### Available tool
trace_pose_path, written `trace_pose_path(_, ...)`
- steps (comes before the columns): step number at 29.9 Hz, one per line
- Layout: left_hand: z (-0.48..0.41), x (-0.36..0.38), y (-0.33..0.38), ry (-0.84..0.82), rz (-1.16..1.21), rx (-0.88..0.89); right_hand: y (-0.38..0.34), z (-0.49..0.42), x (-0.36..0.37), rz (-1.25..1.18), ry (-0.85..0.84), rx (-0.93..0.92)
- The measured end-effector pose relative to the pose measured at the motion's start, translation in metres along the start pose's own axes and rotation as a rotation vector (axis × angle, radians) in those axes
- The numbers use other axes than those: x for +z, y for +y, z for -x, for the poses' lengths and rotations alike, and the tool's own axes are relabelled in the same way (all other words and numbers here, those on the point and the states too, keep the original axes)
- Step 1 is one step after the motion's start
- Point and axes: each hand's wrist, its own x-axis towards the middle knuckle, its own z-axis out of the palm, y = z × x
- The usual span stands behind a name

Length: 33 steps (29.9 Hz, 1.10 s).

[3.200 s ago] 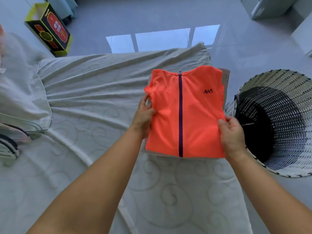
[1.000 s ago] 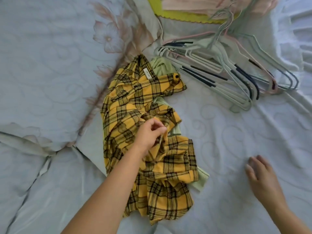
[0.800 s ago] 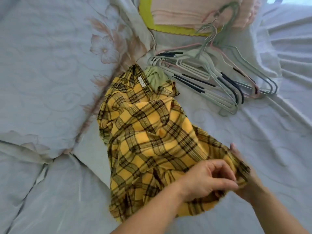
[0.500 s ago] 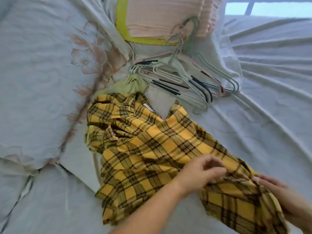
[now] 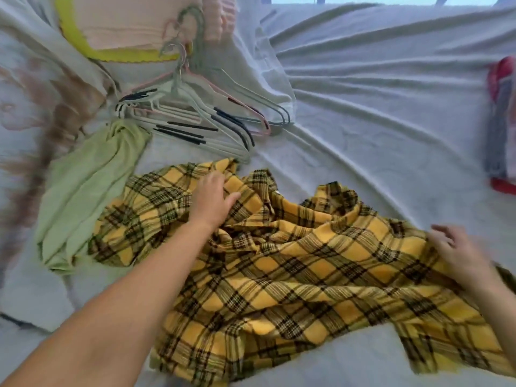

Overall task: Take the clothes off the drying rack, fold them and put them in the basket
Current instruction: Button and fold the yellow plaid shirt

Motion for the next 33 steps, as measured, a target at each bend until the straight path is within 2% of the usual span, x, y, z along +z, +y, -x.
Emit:
trace_pose_path(1,-0.016,0.008,0.013,-0.1,0.046,0.01,-0.022,-0.005,0.013,0.048,-0.052,0.008)
trace_pose_path(3,-0.034,0.018,0.034,-0.348,0.189,-0.078,-0.053,-0.01,0.045,0.003,-0.241,0.041)
trace_pose_path(4,-0.037,0.025,0.039,-0.417,0.184,-0.11,-0.069,-0.007,0.051,-0.015,-0.321,0.058)
trace_pose_path(6,-0.039,0.03,0.041,-0.431,0.099,-0.153,-0.083,0.004,0.047,0.004,-0.455,0.021)
trace_pose_path(7,-0.039,0.027,0.038,-0.414,0.112,-0.162,-0.083,0.011,0.035,-0.019,-0.466,0.01)
trace_pose_path(8,-0.041,0.017,0.035,-0.39,0.184,-0.149,-0.086,0.015,0.022,-0.069,-0.426,0.002)
trace_pose_path(10,-0.045,-0.01,0.039,-0.313,0.48,-0.051,-0.083,0.018,-0.012,-0.241,-0.229,-0.035)
trace_pose_path(13,-0.077,-0.072,0.07,-0.029,0.933,0.058,-0.097,-0.012,-0.064,-0.505,0.099,-0.061)
trace_pose_path(14,-0.091,-0.091,0.083,0.048,1.06,0.065,-0.103,-0.025,-0.078,-0.526,0.159,-0.051)
trace_pose_path(17,-0.123,-0.12,0.11,0.103,1.275,0.117,-0.102,-0.075,-0.092,-0.613,0.369,-0.096)
trace_pose_path(19,-0.122,-0.11,0.105,0.032,1.22,0.115,-0.131,-0.071,-0.08,-0.609,0.349,-0.068)
trace_pose_path(20,-0.114,-0.1,0.095,0.007,1.117,0.104,-0.135,-0.063,-0.069,-0.531,0.304,-0.039)
trace_pose_path(23,-0.068,-0.048,0.035,-0.095,0.577,0.009,-0.095,-0.029,-0.012,-0.264,0.191,0.004)
trace_pose_path(25,-0.023,-0.012,-0.018,-0.25,0.285,-0.184,-0.059,0.009,0.03,-0.183,0.117,0.102)
trace_pose_path(26,0.0,0.002,-0.038,-0.324,0.22,-0.266,-0.043,0.027,0.05,-0.173,0.116,0.195)
trace_pose_path(28,0.038,0.021,-0.06,-0.408,0.239,-0.34,-0.023,0.068,0.079,-0.209,0.186,0.411)
trace_pose_path(30,0.067,0.03,-0.064,-0.357,0.255,-0.343,-0.019,0.106,0.105,-0.342,0.254,0.624)
trace_pose_path(32,0.092,0.036,-0.063,-0.251,0.19,-0.361,-0.028,0.137,0.131,-0.519,0.179,0.78)
trace_pose_path(33,0.101,0.039,-0.064,-0.217,0.177,-0.386,-0.035,0.148,0.143,-0.583,0.1,0.794)
